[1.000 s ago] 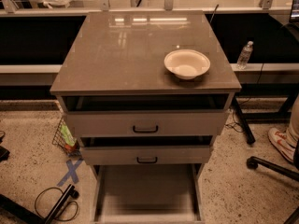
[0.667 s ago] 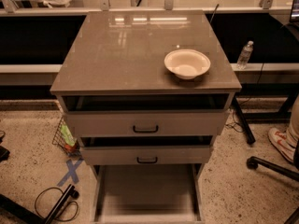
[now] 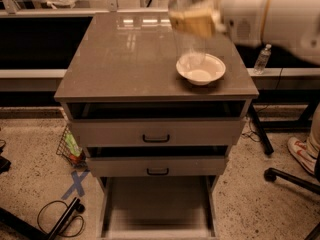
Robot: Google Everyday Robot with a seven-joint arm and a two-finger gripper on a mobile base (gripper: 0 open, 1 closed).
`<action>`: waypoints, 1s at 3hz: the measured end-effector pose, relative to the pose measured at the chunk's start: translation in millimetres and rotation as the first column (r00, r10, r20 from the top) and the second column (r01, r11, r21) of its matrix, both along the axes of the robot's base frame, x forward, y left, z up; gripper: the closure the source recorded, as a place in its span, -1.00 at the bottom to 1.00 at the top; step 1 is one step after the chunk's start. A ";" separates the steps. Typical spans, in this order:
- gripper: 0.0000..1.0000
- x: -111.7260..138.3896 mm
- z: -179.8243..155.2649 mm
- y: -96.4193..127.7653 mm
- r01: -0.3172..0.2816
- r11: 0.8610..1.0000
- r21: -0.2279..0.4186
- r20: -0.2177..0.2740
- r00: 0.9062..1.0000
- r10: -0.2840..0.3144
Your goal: Place water bottle into bottom drawer
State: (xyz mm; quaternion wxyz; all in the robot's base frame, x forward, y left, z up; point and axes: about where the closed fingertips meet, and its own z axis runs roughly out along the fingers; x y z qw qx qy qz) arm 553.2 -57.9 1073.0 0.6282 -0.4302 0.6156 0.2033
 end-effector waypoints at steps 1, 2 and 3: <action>1.00 -49.8 -70.2 -37.3 0.032 0.999 -0.027 -0.039 0.999 -0.033; 1.00 -49.3 -69.5 -33.7 0.026 0.999 -0.027 -0.039 0.999 -0.027; 1.00 -51.1 -103.5 -25.0 -0.007 1.000 -0.011 -0.070 0.998 0.006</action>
Offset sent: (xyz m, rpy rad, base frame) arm -0.0383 -0.0120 -0.0587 -0.0121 0.0356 0.0148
